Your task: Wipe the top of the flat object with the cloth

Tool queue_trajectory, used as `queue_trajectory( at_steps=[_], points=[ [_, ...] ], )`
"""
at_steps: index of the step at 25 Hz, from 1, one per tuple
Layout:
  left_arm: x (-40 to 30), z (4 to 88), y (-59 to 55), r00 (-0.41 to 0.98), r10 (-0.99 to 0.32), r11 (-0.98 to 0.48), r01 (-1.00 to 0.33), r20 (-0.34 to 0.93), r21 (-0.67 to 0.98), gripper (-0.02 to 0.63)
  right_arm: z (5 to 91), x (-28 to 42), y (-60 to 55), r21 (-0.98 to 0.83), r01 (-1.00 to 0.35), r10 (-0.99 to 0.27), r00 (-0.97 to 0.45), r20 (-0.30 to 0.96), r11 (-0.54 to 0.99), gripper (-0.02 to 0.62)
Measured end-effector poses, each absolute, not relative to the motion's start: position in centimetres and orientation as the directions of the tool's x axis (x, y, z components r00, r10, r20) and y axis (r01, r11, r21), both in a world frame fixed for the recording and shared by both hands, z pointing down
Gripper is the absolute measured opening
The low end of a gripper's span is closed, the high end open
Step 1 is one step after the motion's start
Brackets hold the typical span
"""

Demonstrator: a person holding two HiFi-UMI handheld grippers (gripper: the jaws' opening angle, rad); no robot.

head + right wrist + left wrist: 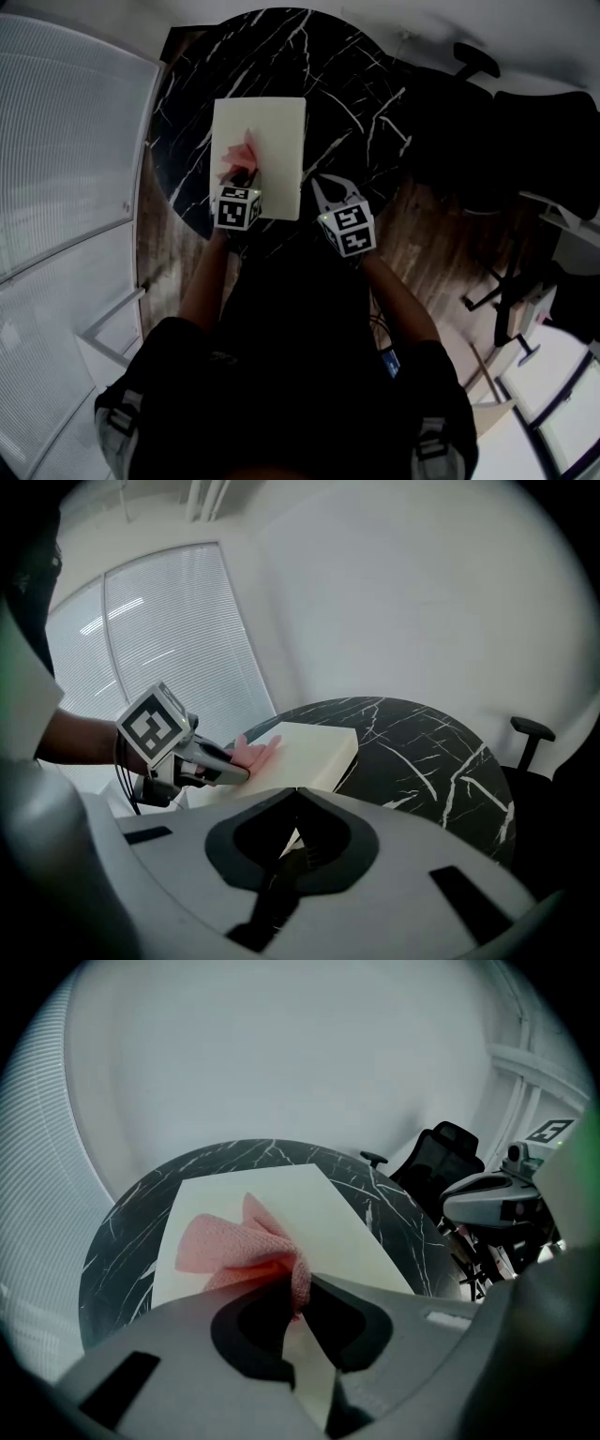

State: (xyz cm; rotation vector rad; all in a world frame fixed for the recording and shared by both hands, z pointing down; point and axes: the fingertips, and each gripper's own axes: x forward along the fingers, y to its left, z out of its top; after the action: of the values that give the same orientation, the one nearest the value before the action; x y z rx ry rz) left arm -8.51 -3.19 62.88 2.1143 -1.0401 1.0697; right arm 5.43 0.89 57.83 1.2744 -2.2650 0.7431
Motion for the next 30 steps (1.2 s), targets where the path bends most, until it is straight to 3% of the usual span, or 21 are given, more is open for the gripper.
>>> queue_trajectory(
  at_steps=[30],
  points=[
    [0.2, 62.8, -1.2, 0.427, -0.357, -0.62, -0.774, 0.831, 0.131, 0.02, 58.1, 11.6, 2.0, -0.25, -0.88, -0.657, -0.469, 0.59, 0.404, -0.005]
  ],
)
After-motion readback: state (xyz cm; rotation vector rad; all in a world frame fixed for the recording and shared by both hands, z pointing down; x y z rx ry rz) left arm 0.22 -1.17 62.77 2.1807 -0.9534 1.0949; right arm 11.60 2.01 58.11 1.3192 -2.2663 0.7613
